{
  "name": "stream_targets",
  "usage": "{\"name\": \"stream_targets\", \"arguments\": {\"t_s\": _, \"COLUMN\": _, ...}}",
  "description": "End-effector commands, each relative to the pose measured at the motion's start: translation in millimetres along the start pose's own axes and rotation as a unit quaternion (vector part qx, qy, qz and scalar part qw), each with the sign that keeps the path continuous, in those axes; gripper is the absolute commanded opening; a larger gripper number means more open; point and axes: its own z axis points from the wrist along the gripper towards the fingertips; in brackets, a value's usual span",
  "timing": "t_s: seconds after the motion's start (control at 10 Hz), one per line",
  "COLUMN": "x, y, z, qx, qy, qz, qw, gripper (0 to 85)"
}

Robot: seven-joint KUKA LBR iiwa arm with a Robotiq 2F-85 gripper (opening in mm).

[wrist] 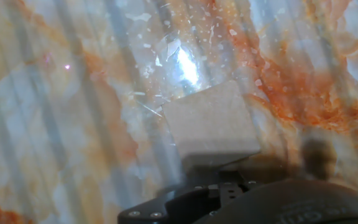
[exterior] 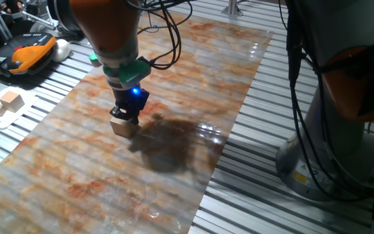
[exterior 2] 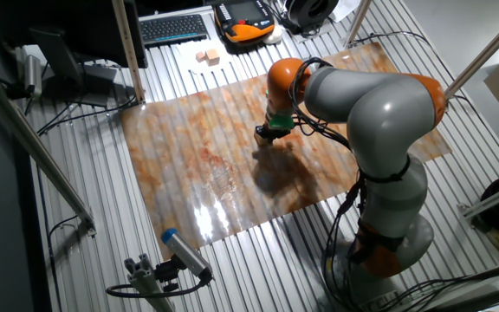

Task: Approach and touch the side of the small block

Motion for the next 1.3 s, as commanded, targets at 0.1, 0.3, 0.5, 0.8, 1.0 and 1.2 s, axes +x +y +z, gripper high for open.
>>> {"name": "stream_targets", "arguments": {"t_s": 0.1, "x": -0.5, "y": 0.3, "z": 5.4, "qx": 0.0, "qy": -0.004, "qz": 0.001, "qw": 1.0, "gripper": 0.0}}
{"name": "stream_targets", "arguments": {"t_s": 0.3, "x": -1.0, "y": 0.6, "z": 8.5, "qx": 0.002, "qy": -0.012, "qz": 0.004, "qw": 0.9999, "gripper": 0.0}}
{"name": "stream_targets", "arguments": {"t_s": 0.5, "x": -2.3, "y": 0.7, "z": 8.3, "qx": 0.004, "qy": -0.036, "qz": 0.006, "qw": 0.9993, "gripper": 0.0}}
{"name": "stream_targets", "arguments": {"t_s": 0.8, "x": -5.9, "y": 1.0, "z": 6.9, "qx": 0.002, "qy": -0.06, "qz": 0.009, "qw": 0.9981, "gripper": 0.0}}
{"name": "stream_targets", "arguments": {"t_s": 1.0, "x": -6.1, "y": 1.2, "z": 6.8, "qx": -0.011, "qy": -0.076, "qz": 0.009, "qw": 0.997, "gripper": 0.0}}
{"name": "stream_targets", "arguments": {"t_s": 1.2, "x": -6.2, "y": 1.8, "z": 5.4, "qx": -0.014, "qy": -0.062, "qz": 0.011, "qw": 0.9979, "gripper": 0.0}}
